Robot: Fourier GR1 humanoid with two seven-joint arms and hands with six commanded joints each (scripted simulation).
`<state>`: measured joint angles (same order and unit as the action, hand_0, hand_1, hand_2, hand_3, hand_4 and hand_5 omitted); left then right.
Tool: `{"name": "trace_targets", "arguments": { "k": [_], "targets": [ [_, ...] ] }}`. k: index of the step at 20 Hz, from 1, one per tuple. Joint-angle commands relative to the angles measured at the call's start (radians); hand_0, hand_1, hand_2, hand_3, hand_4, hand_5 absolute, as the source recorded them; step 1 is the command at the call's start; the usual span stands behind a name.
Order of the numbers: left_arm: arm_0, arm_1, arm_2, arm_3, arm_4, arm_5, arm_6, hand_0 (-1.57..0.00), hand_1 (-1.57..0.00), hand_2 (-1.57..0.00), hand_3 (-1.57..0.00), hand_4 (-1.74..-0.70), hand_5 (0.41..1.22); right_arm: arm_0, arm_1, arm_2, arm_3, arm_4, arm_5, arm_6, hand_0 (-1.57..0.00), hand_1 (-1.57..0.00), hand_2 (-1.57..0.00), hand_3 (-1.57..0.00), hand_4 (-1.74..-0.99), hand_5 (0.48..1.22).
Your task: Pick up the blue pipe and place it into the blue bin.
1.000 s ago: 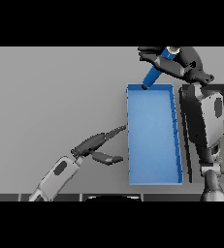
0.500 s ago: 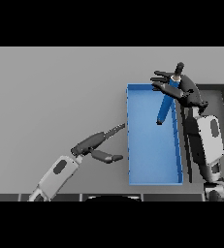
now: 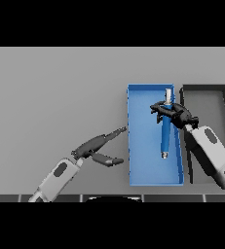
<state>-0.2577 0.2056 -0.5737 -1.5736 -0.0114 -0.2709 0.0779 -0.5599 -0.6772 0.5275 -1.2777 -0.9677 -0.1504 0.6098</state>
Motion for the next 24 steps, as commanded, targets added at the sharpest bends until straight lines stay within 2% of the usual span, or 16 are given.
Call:
{"name": "trace_targets", "arguments": {
  "k": [1,3,4,5,8,12,14,16,17,21,24],
  "targets": [
    [-0.019,-0.007,0.009,0.014,-0.003,0.007,0.009,0.00,0.00,0.00,0.00,-0.89,0.453,-0.033,-0.021,0.065,0.025,-0.057,-0.032,0.000,-0.84,-0.75,-0.71,-0.57,-1.392,1.176],
    [-0.011,-0.001,0.009,0.008,0.002,0.004,0.010,0.00,0.00,0.00,0.00,-0.89,0.453,-0.072,-0.068,0.161,0.021,-0.118,-0.012,0.000,-0.53,-0.48,-0.46,-0.37,-1.285,1.141],
    [-0.013,-0.006,0.011,0.012,0.003,0.007,0.017,0.00,0.00,0.00,0.00,-0.89,0.453,-0.091,-0.076,0.206,0.020,-0.122,-0.005,0.000,-0.43,-0.38,-0.36,-0.29,-1.242,1.081],
    [-0.013,0.003,0.016,0.009,0.006,0.003,0.010,0.00,0.00,0.00,0.00,-0.89,0.452,-0.104,-0.099,0.240,0.018,-0.097,0.009,0.000,-0.34,-0.31,-0.29,-0.23,-1.208,1.028],
    [-0.012,-0.004,0.008,0.016,0.003,0.001,0.011,0.00,0.00,0.00,0.00,-0.90,0.451,-0.123,-0.104,0.304,0.026,0.002,0.033,-0.005,-0.17,-0.16,-0.15,-0.12,-1.149,0.887],
    [-0.010,-0.009,0.004,0.009,-0.001,0.004,-0.005,0.00,0.00,0.00,0.00,-0.91,0.455,-0.118,-0.100,0.321,0.070,0.055,0.047,-0.068,-0.07,-0.06,-0.06,-0.05,-1.125,0.764],
    [-0.011,-0.013,0.005,0.012,-0.002,0.010,0.009,0.00,0.00,0.00,0.00,-0.91,0.458,-0.132,-0.097,0.328,0.081,0.074,0.033,-0.058,-0.04,-0.04,-0.04,-0.03,-1.124,0.717],
    [-0.001,-0.014,0.000,0.012,-0.007,0.013,0.009,0.00,0.00,0.00,0.00,-0.91,0.460,-0.133,-0.090,0.315,0.078,0.061,0.033,-0.083,-0.03,-0.03,-0.02,-0.02,-1.120,0.702],
    [-0.006,-0.012,0.005,0.018,-0.003,0.007,-0.005,0.00,0.00,0.00,0.00,-0.92,0.462,-0.134,-0.091,0.313,0.080,0.055,0.036,-0.078,-0.02,-0.02,-0.02,-0.02,-1.119,0.695],
    [-0.022,-0.022,0.012,0.033,0.011,0.002,0.013,0.00,0.00,0.00,0.00,-0.92,0.464,-0.138,-0.101,0.316,0.079,0.057,0.048,-0.062,-0.01,-0.01,-0.01,-0.01,-1.129,0.672],
    [-0.013,-0.008,0.019,0.045,0.011,-0.005,-0.011,0.00,0.00,0.00,0.00,-0.92,0.469,-0.130,-0.094,0.312,0.096,0.054,0.069,-0.091,-0.01,-0.01,-0.01,-0.01,-1.129,0.678]
  ]
}}
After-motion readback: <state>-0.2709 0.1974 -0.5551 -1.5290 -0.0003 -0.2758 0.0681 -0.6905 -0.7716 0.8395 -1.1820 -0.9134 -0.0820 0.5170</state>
